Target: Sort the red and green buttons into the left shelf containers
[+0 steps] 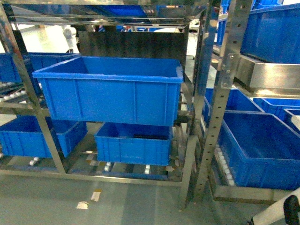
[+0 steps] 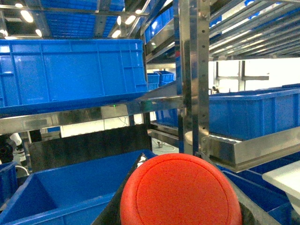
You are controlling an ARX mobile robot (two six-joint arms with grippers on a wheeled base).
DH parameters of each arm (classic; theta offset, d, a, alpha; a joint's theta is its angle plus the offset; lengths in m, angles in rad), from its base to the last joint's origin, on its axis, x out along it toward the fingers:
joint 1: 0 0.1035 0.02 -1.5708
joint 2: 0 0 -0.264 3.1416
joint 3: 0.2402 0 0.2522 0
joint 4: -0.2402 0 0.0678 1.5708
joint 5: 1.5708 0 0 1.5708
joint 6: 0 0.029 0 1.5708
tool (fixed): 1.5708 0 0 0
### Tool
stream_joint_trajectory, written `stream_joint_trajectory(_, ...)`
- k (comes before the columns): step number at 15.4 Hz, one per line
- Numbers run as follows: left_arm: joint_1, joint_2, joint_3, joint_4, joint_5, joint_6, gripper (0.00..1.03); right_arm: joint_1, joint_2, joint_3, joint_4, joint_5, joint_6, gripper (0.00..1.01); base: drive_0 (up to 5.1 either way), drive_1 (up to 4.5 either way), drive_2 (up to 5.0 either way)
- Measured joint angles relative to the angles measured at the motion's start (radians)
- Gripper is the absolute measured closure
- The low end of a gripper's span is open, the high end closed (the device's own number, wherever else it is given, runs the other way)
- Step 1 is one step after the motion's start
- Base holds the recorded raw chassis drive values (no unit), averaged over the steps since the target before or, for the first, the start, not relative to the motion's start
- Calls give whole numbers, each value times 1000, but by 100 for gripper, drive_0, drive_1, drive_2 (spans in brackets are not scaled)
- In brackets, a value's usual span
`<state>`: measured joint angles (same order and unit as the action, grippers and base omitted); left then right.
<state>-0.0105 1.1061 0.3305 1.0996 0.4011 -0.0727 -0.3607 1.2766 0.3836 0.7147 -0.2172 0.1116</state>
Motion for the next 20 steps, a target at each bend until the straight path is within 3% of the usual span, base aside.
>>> stream_joint_trajectory(5, 0, 0, 0, 0, 0, 0, 78, 0, 0, 0, 3, 0, 0, 70, -379, 463, -98)
stream_joint_trajectory(13, 1, 0, 0, 0, 0, 0, 78, 0, 0, -2, 3, -1, 0, 70, -14, 387, -414)
stream_joint_trajectory(18, -1, 0, 0, -1, 2, 0, 78, -1, 0, -2, 1, 3, 0, 70, -351, 467, -100)
stream_joint_trajectory(20, -1, 0, 0, 2, 0, 0, 78, 0, 0, -2, 1, 1, 0, 70, 0, 0, 0)
